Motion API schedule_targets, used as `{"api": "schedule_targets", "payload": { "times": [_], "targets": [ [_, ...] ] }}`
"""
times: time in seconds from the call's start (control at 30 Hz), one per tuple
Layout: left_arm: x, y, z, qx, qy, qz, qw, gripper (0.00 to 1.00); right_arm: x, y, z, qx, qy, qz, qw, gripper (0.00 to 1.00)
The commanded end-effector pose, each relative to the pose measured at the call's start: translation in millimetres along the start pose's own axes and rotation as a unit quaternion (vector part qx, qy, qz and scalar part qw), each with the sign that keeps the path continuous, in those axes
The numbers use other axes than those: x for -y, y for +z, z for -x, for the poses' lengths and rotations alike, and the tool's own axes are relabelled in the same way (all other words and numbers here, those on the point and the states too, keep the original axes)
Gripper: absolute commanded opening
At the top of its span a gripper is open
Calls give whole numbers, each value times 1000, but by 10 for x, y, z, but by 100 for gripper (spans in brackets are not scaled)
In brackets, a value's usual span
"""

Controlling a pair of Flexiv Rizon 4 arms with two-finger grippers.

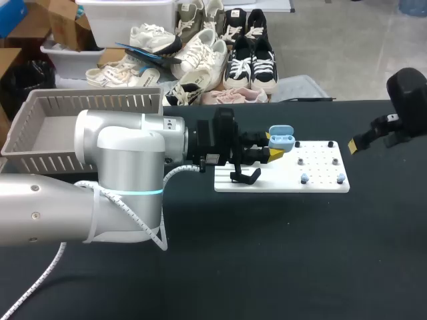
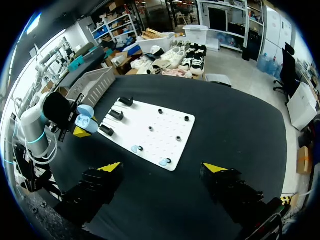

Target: Pick up each earbud case from the left stands, insert the matching earbuds, close the lid, and place the case in the box.

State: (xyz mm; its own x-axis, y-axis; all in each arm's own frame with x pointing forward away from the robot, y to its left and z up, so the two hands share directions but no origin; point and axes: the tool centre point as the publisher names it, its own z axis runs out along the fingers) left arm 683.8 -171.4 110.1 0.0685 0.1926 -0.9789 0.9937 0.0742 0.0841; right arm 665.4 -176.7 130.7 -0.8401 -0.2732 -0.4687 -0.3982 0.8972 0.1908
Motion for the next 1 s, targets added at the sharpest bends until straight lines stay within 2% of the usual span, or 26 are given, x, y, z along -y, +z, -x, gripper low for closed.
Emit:
{"api": "schedule_targets", "payload": {
  "times": [0.03, 0.3, 0.37, 0.53, 0.73, 1.0],
  "targets": [
    [11, 3, -8, 2, 1, 3, 1000, 0, 22, 71, 68, -38, -5, -19, 999, 100],
    [11, 3, -8, 2, 1, 3, 1000, 0, 6, 271, -2, -92, -50, -57, 993, 100],
    [11, 3, -8, 2, 1, 3, 1000, 0, -25, 328, -11, -115, -65, -70, 989, 100],
    [11, 3, -8, 2, 1, 3, 1000, 0, -94, 440, -49, -141, -93, -94, 981, 100],
    [11, 3, -8, 2, 1, 3, 1000, 0, -138, 539, -109, -151, -94, -118, 977, 100],
    [11, 3, -8, 2, 1, 3, 1000, 0, -302, 690, -171, -146, -83, -126, 978, 100]
  ]
}}
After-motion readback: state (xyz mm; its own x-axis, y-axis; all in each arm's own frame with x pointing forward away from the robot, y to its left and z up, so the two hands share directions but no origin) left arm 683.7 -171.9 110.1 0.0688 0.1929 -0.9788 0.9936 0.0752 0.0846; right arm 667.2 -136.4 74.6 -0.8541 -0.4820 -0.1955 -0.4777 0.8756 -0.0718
